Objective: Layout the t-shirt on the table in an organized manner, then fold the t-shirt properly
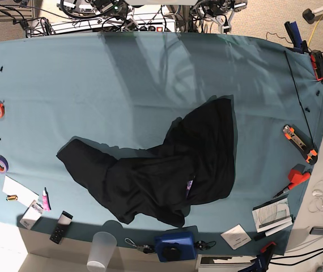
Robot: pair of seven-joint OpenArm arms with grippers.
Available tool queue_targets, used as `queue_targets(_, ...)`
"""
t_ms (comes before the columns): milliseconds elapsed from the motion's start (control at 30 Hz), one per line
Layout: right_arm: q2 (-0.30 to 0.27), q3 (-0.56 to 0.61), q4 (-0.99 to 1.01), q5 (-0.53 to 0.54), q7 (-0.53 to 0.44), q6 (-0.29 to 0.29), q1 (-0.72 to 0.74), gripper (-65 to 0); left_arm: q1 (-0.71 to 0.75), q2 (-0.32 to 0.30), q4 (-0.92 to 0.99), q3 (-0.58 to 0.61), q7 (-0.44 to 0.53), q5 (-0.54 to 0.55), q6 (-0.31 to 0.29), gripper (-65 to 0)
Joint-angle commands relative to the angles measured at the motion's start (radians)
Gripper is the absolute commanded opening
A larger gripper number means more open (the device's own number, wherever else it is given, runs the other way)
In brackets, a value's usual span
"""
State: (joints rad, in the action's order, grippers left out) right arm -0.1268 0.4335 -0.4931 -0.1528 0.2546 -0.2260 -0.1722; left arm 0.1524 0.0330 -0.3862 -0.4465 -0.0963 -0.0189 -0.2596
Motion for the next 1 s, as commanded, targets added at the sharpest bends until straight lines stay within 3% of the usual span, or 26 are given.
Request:
queue_targets(0,0.0,0.001,-0.009,0.003,0.004,-0.004,-0.003,-65.0,0.003,0.002,-0.005,-0.002,0.0,-0.005,-0.019,-65.0)
queue_targets(133,0.0,0.002,-0.009,0.003,0.004,-0.004,-0.003,-65.0,0.003,0.003,-0.005,-0.002,0.0,-0.005,-0.056,-65.0)
queue_targets(700,-0.003,0.002,-0.01,0.002,0.039,-0.004,-0.009,-65.0,0.03,-0.01,-0.014,-0.001,0.0,-0.005,-0.056,-65.0)
queue_targets(967,-0.086,0.002,-0.034,0.003,0.051,-0.005,-0.069,-65.0,0.174,-0.079,-0.149,-0.001,0.001,-0.004,-0.056,-65.0)
